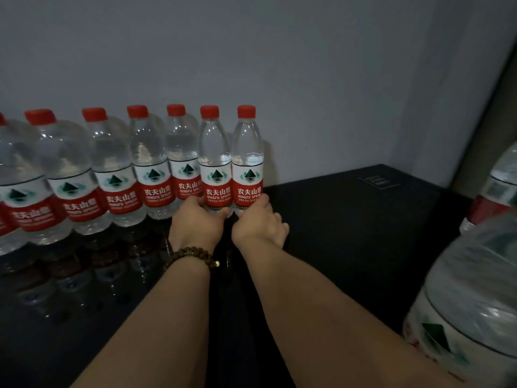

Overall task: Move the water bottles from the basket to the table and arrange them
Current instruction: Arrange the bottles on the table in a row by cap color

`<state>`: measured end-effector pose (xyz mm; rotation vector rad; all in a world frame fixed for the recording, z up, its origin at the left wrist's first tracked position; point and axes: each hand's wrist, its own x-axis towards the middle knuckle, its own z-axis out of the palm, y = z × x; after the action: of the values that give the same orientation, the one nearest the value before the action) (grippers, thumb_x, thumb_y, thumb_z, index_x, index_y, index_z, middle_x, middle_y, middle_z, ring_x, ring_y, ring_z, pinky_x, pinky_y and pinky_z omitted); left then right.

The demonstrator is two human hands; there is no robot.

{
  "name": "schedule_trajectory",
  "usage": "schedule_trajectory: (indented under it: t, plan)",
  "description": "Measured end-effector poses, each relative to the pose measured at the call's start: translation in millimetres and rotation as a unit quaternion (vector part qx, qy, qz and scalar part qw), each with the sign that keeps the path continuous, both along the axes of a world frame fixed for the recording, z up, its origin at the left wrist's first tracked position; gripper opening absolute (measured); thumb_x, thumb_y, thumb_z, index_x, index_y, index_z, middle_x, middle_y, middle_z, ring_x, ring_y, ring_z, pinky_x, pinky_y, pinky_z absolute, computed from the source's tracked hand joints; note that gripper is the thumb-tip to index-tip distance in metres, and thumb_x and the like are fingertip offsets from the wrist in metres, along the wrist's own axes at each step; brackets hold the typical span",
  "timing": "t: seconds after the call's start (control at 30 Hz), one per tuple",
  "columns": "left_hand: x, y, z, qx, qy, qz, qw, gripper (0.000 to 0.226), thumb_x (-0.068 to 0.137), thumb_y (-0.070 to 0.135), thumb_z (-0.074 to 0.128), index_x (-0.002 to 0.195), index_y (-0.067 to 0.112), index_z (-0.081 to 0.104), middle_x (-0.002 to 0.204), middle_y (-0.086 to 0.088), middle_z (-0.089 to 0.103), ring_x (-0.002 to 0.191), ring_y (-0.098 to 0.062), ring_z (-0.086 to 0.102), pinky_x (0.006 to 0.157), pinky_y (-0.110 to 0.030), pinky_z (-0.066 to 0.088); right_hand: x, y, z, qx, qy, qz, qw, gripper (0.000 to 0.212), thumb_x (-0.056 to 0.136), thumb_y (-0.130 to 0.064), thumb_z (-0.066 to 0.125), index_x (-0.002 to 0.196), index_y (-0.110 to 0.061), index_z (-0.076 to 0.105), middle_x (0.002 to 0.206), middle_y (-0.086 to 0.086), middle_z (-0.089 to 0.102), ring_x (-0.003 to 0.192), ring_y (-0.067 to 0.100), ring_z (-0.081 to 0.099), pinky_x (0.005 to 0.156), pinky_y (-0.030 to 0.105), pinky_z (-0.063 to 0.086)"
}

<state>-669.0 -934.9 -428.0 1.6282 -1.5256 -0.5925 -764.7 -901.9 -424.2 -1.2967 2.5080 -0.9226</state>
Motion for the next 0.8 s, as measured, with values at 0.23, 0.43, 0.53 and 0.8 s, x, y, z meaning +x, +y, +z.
schedule_trajectory:
  t: [0.23,0.43,0.53,0.8]
  plan:
    - [-1,-14,-4,-0.037,-0.049,-0.011,0.998,0.043,0.084,0.045,0.079,0.121,0.024,0.069,0.119,0.0,0.069,0.102,-0.023,0.067,0.081,-0.038,0.055,-5,-19,2,0.0,-0.018,-0.003,1.0,0.074,0.09,-0.034,0.074,0.15,-0.015,0.034,0.14,0.006,0.057,0.125,0.027,0.056,0.105,0.045,0.041]
    - [-5,-16,-3,-0.029,-0.03,-0.005,0.999,0.049,0.086,0.04,0.079,0.13,0.024,0.061,0.122,0.0,0.07,0.108,-0.024,0.067,0.085,-0.039,0.054,-7,-25,4,0.0,-0.028,-0.002,1.0,0.067,0.089,-0.035,0.075,0.143,-0.016,0.04,0.135,0.007,0.06,0.121,0.027,0.059,0.103,0.045,0.042]
    - [-4,-16,-1,-0.023,-0.012,0.015,1.0,0.046,0.087,0.039,0.077,0.127,0.025,0.058,0.119,0.001,0.069,0.104,-0.021,0.066,0.085,-0.039,0.055,-7,-29,5,0.004,-0.023,-0.001,1.0,0.065,0.09,-0.034,0.074,0.143,-0.016,0.041,0.134,0.007,0.061,0.119,0.026,0.06,0.101,0.044,0.044]
    - [-3,-12,-4,-0.043,-0.051,-0.01,0.998,0.026,0.089,0.024,0.069,0.111,0.038,0.065,0.109,0.011,0.067,0.093,-0.014,0.059,0.08,-0.033,0.052,-11,-40,5,0.002,-0.022,0.01,1.0,0.059,0.092,-0.036,0.072,0.14,-0.016,0.043,0.13,0.008,0.062,0.115,0.027,0.063,0.1,0.046,0.047]
